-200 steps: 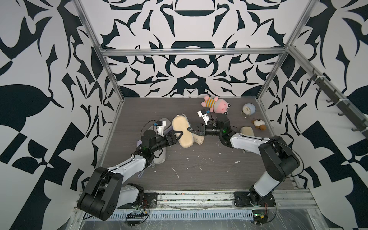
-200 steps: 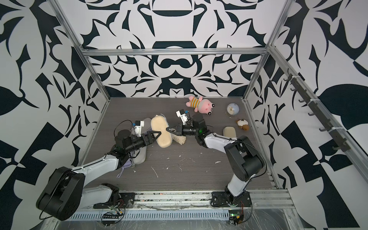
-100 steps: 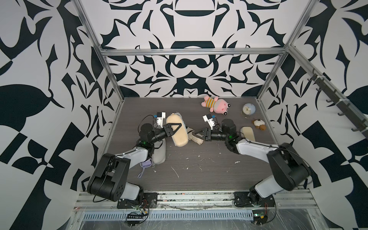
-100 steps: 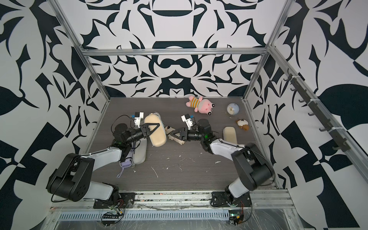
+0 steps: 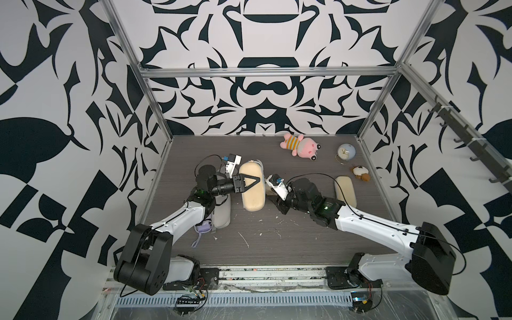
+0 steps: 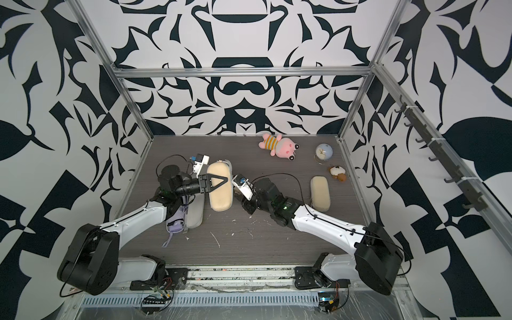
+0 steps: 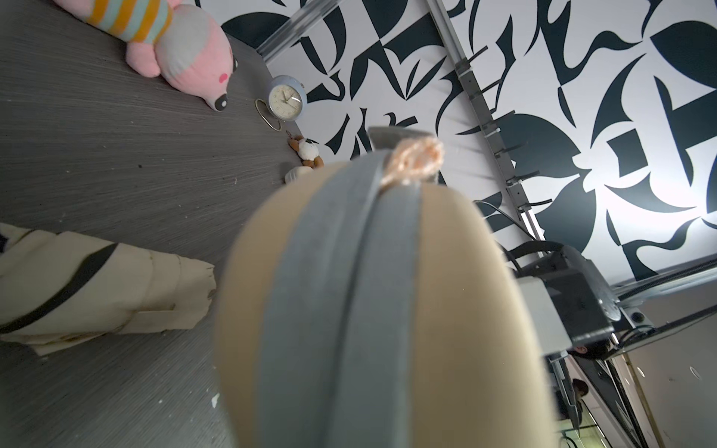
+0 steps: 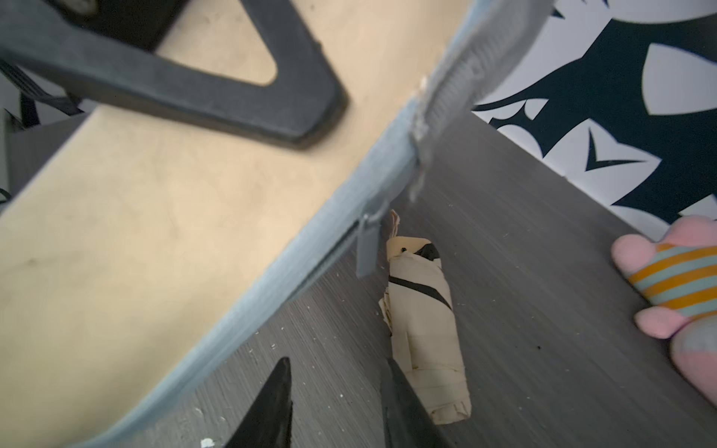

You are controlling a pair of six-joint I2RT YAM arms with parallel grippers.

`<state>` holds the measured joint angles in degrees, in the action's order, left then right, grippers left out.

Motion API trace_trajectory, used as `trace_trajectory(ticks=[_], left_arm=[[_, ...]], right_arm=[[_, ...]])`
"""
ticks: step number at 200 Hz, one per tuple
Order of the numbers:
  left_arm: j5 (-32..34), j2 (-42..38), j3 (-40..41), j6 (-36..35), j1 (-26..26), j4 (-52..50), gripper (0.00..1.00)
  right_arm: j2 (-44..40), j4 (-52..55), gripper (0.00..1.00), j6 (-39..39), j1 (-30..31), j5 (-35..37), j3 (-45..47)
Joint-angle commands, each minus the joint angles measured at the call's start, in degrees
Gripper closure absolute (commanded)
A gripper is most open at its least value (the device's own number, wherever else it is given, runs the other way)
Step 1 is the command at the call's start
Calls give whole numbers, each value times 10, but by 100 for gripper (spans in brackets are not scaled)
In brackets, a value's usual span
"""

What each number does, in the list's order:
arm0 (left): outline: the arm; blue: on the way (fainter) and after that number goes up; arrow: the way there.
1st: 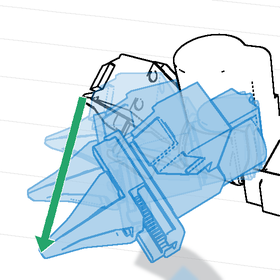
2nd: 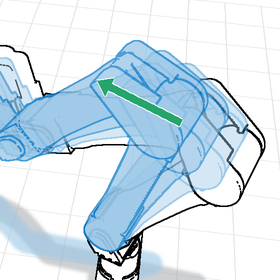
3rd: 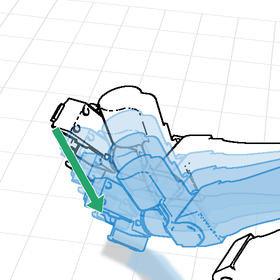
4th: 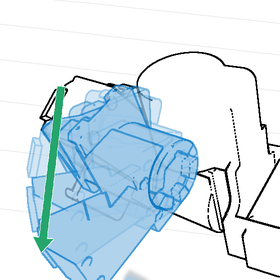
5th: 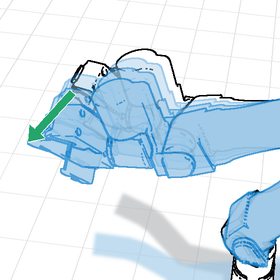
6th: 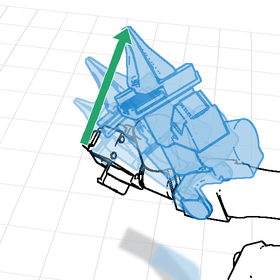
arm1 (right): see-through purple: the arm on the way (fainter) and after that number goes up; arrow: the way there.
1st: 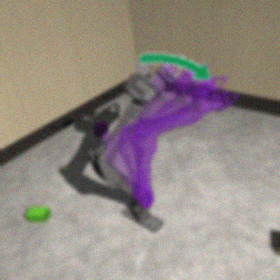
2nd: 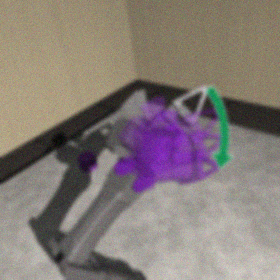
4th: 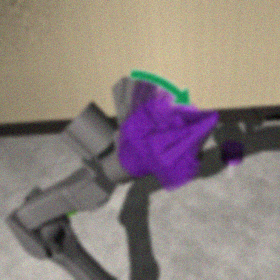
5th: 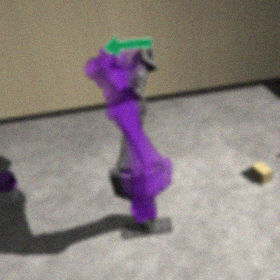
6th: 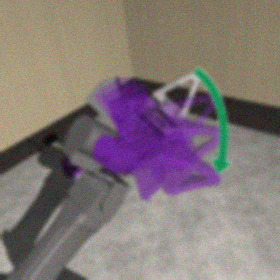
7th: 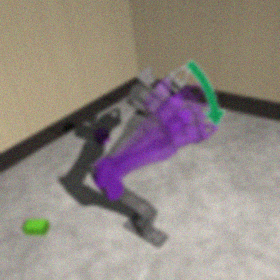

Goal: Put umbrellas into zippered umbrella sleeves
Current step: Zip the zipper on the umbrella sleeve.

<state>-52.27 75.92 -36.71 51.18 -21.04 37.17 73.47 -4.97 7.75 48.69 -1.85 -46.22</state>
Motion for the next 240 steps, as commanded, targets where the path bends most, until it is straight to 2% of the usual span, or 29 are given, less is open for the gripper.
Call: trace_trajectory(ticks=[1,188,221,240], left_arm=[[-19,-11,-28,-41,-8,-37,67],[-2,11,-31,-77,-40,-87,69],[-5,12,-37,-78,-40,-88,69],[-8,16,-38,-78,-40,-89,70]], right_arm=[[-12,-28,62,47,9,60,-27],[10,-69,72,87,49,91,-70],[20,-64,80,94,51,78,-70],[17,-74,92,98,50,74,-60]])
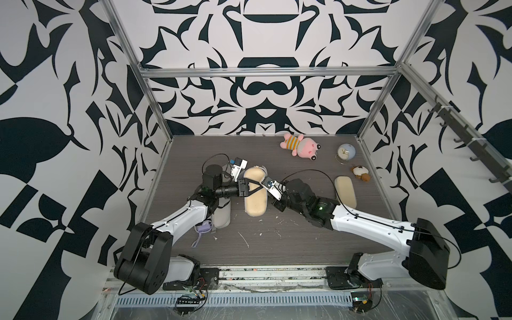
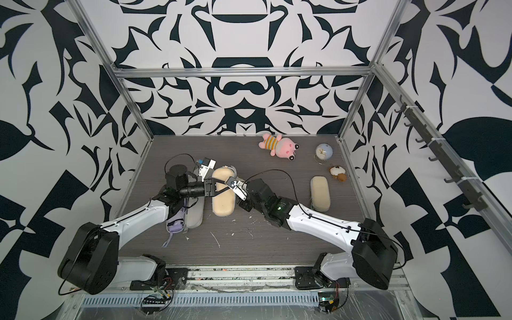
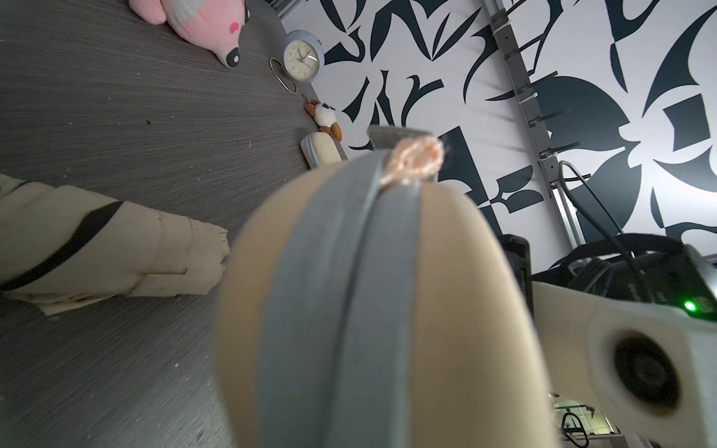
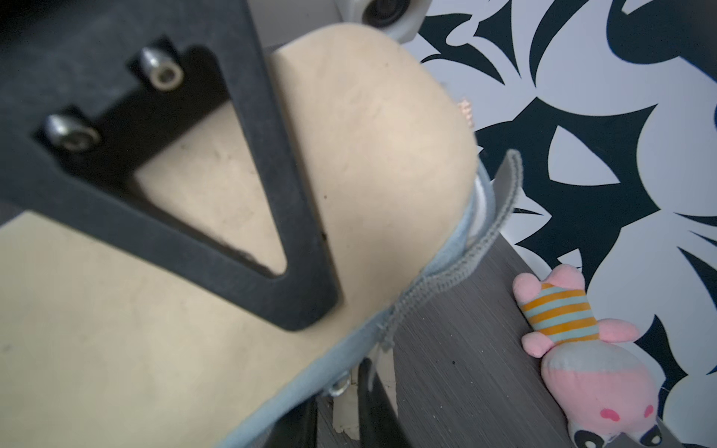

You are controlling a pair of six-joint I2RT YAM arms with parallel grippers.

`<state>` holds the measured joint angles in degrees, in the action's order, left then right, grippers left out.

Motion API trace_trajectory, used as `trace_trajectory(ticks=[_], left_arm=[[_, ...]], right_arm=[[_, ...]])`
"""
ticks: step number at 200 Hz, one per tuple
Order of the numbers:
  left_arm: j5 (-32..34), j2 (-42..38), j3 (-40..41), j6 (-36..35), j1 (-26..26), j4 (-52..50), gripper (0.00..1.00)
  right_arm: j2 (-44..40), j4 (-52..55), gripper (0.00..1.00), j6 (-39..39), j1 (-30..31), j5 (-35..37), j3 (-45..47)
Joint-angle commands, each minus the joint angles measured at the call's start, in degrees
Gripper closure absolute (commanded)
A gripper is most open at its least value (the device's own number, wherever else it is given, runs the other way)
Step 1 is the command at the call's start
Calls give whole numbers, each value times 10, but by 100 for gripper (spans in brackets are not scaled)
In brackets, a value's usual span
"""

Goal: Put umbrellas into zippered umbrella sleeves
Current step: Zip the zipper on the umbrella sleeve.

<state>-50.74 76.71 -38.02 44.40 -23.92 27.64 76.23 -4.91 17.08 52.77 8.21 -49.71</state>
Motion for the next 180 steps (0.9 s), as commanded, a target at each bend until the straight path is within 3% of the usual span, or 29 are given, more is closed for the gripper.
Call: trace_trajectory(ticks=[1,10,51,99,143,180], left_arm=[[-24,9,-25,-11,-11,6,70],[-25,11,-26,-11,-11,5,70],[-28,12,-60,-55,-6,-64,69],[9,13,-74,-55,28,-67,71],[55,29,-76,-34,46,-28,77],[157,34,-54,-1,64,40,82]], right_arm=[[-10,-76,92,5,9,-27,-25],[-13,-75,100,10,10,-32,-21],[-28,2,100,36,16,-48,-13],[-41,122,100,76,81,-45,7],[-29,147,100,27,124,-82,17],[-9,90,100,-57,154,-124,30]])
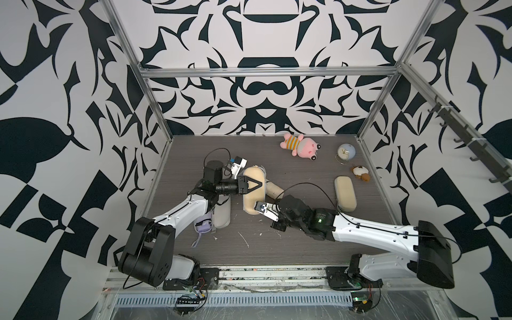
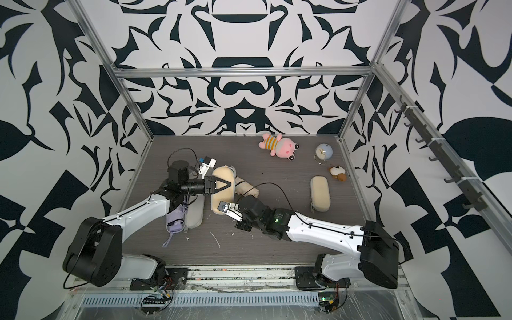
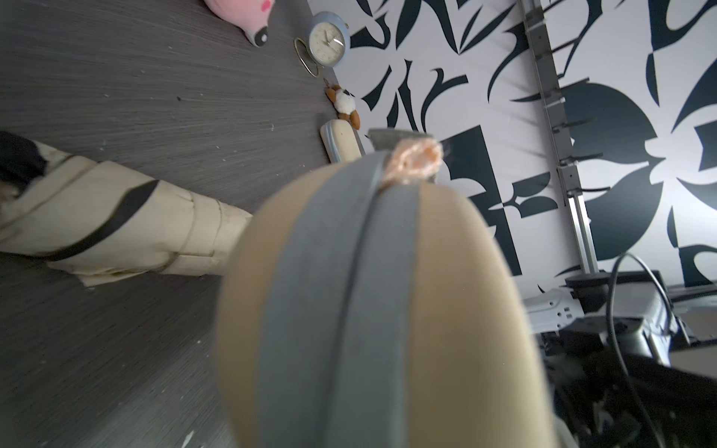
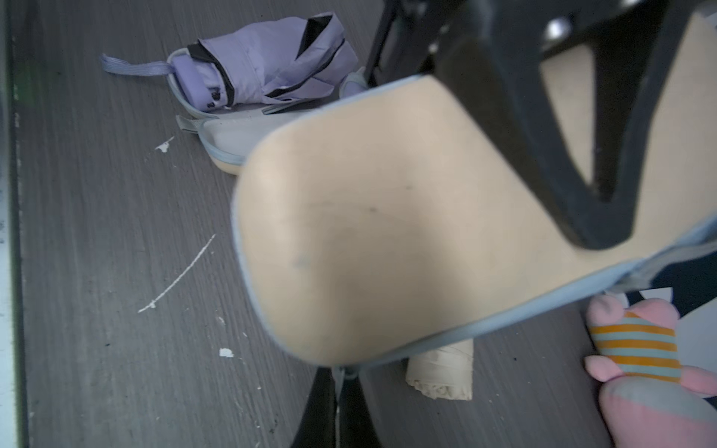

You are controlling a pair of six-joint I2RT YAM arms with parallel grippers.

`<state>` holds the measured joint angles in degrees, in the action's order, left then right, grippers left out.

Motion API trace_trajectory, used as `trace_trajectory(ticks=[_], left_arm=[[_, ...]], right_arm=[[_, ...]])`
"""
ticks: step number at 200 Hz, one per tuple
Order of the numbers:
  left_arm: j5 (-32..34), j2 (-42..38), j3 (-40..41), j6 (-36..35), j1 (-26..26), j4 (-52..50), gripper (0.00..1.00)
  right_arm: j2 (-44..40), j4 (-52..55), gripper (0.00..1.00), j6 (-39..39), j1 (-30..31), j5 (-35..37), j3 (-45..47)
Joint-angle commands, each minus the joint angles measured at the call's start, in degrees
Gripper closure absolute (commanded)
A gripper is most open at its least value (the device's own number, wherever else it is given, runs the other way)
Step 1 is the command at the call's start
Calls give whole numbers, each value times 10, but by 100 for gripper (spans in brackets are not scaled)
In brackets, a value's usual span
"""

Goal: Put umbrellas into zippered umbrella sleeves
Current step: Zip the zipper on the umbrella sleeve.

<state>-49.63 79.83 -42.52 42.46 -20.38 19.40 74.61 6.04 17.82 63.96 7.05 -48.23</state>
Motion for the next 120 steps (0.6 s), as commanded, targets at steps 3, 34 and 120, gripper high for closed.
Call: trace_trajectory(ticks=[3,34,120], left_arm=[[156,3,-7,19,30,124,83],[219,19,7,68,23,193,86],[576,79,91,187,-153,403,88]], right_arm=[[9,-26,100,-70,43,-113,18],[33,-87,100,-136,50,-101,13],[115,-397,100,-410,50,-87,-22]])
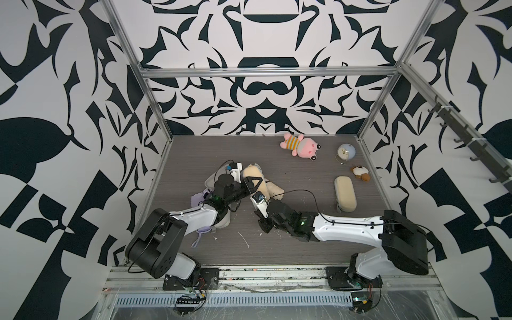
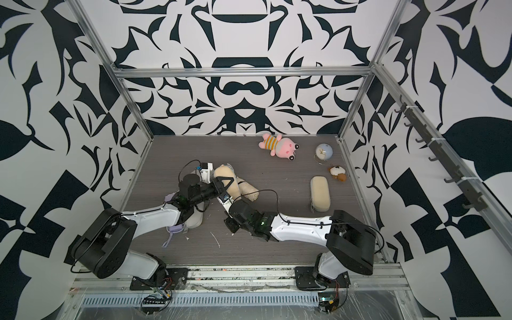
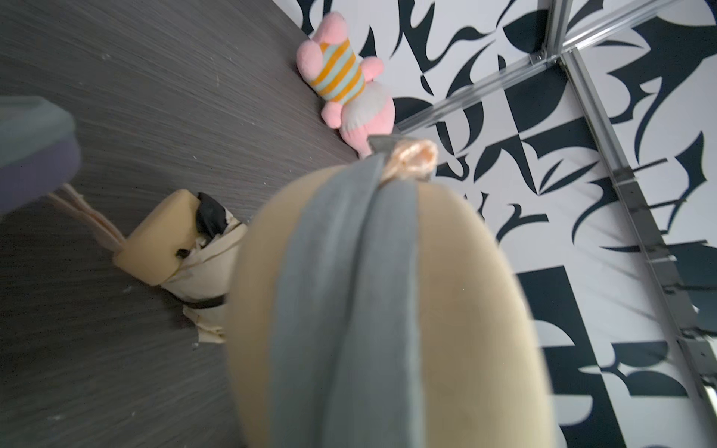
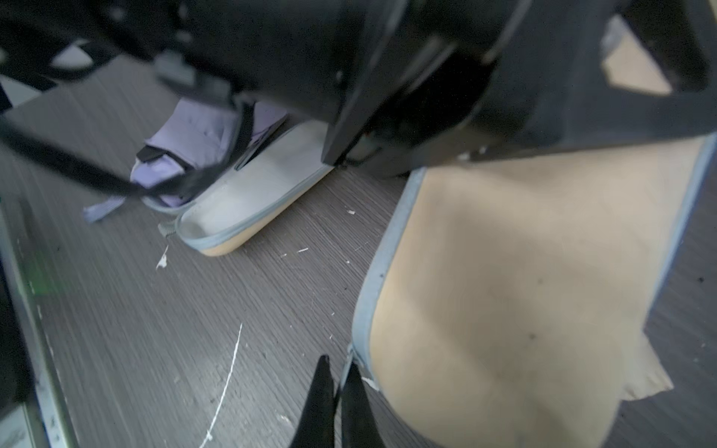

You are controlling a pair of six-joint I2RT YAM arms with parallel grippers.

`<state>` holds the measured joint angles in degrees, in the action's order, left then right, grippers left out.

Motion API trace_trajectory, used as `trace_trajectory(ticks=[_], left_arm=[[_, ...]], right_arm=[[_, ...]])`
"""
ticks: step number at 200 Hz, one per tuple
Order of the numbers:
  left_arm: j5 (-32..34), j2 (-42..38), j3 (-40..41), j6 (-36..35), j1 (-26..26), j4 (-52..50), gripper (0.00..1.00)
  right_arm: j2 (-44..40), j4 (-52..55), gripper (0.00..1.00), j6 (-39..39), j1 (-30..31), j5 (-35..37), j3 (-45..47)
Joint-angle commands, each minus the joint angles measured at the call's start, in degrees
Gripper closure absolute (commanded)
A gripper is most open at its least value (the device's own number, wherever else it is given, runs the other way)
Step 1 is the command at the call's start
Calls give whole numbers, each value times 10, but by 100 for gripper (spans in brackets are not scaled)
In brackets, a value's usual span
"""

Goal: Put umbrellas into zippered umbrella sleeves
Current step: Zip the zipper on the umbrella sleeve, then adjust the umbrella sleeve.

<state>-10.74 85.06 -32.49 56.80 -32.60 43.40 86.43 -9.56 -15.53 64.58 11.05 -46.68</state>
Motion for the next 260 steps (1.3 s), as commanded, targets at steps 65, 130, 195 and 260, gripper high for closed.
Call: trace_trajectory(ticks=[65,130,195,260], left_arm=[[217,40,31,106,-51,238,78],[301,28,21,141,-65,287,65],[349,42,-5,189,-128,314,60],[167,-58,27,151,-64,133,23]], right_arm=[[-65,-231,67,-316,-90,-128,45],[-142,-286,32,-510,-204,-215,155],[-41,-519,36,-569,-213,-213,142],[-59,-536,87,-606,-286,-271,162]])
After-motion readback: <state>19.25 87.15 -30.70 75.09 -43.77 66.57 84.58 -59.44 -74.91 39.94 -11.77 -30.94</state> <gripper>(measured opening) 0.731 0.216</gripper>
